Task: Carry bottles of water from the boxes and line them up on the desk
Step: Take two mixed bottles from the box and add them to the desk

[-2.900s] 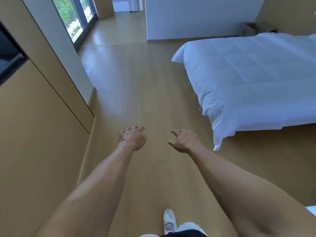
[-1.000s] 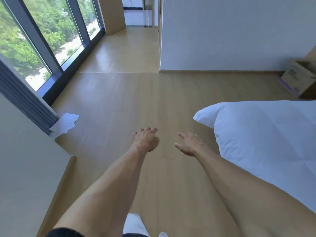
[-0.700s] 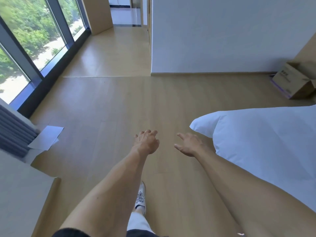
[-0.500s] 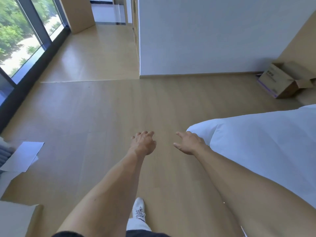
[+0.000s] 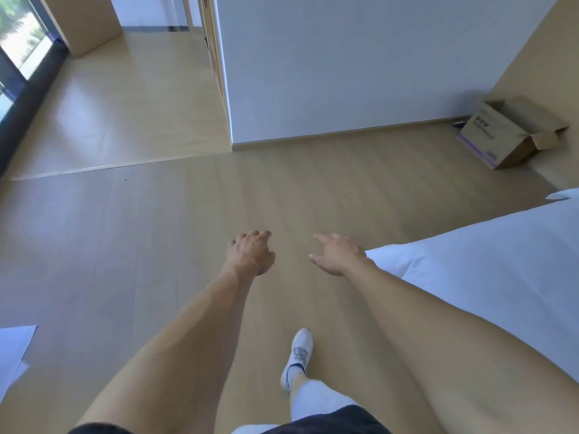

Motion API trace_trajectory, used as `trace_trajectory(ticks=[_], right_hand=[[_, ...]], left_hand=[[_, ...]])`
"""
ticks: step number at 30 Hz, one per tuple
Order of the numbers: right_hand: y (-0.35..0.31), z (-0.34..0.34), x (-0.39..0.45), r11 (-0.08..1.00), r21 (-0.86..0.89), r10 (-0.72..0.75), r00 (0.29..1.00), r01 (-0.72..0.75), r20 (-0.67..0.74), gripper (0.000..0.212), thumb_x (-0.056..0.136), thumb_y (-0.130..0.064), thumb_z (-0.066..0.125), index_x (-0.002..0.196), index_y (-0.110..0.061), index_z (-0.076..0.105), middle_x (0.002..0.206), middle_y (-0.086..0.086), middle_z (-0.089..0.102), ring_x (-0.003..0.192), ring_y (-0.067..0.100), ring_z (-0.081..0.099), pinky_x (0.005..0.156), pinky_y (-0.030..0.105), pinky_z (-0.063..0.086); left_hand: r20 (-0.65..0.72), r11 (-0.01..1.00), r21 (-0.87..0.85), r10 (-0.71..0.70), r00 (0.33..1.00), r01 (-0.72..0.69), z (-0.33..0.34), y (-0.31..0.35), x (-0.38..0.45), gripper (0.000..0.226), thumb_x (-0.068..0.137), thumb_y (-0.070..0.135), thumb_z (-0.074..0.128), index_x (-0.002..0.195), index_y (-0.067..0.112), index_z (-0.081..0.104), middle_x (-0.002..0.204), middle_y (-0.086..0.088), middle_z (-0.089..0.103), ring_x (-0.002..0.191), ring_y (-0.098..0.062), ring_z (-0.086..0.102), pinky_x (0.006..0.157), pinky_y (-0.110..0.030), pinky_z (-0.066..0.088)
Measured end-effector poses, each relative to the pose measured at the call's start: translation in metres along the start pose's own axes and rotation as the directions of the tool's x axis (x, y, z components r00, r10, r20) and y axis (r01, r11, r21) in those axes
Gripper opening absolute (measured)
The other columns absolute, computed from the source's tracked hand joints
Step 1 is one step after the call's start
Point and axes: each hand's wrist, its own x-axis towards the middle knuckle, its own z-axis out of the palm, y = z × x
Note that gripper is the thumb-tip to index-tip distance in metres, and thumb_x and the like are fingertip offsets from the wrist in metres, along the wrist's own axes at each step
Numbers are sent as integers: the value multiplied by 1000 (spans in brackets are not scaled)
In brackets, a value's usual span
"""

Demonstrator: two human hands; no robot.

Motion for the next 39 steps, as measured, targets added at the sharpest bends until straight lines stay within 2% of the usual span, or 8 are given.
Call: trace_trajectory(ticks=[6, 13, 19, 29, 39], right_hand=[[-1, -40, 115, 1000, 18, -8, 1000, 8, -14, 62, 93, -59, 45, 149, -37, 32, 147, 6, 43, 135, 29, 42, 106, 43, 37], [9, -119, 248, 997, 71, -16, 1000, 18, -26, 63, 92, -59, 49, 149, -36, 35, 147, 8, 45, 134, 30, 45, 108, 41, 40], [38, -187, 330, 996, 86, 19, 998, -14, -60, 62, 92, -55, 51, 149, -37, 35, 147, 8, 45, 134, 29, 45, 108, 40, 40], [119, -259, 461, 961, 172, 234, 968, -216, -92, 58, 92, -54, 49, 146, -34, 39, 144, 10, 48, 131, 30, 47, 106, 40, 41], [205, -360, 581, 829, 263, 531, 843, -494, -89, 62, 92, -58, 50, 148, -35, 36, 145, 9, 47, 133, 28, 44, 106, 40, 41]], left_hand=[[-9, 999, 40, 10, 1000, -10, -40, 6, 110, 54, 99, 36, 47, 151, 28, 37, 148, -2, 47, 136, -29, 43, 110, -41, 34], [10, 998, 59, -31, 999, 30, -114, 30, 250, 55, 100, 35, 47, 154, 30, 33, 151, 0, 45, 138, -27, 41, 112, -41, 32], [-17, 996, 71, 51, 999, -49, -166, 73, 353, 55, 101, 37, 46, 154, 29, 33, 150, 0, 45, 137, -28, 42, 112, -42, 33], [48, 950, 131, 280, 959, -284, -217, 167, 542, 56, 99, 29, 47, 153, 29, 34, 149, -1, 45, 137, -28, 41, 112, -41, 31], [125, 825, 226, 503, 855, -518, -288, 276, 749, 54, 99, 25, 45, 151, 29, 36, 146, -1, 46, 135, -28, 42, 109, -41, 33]])
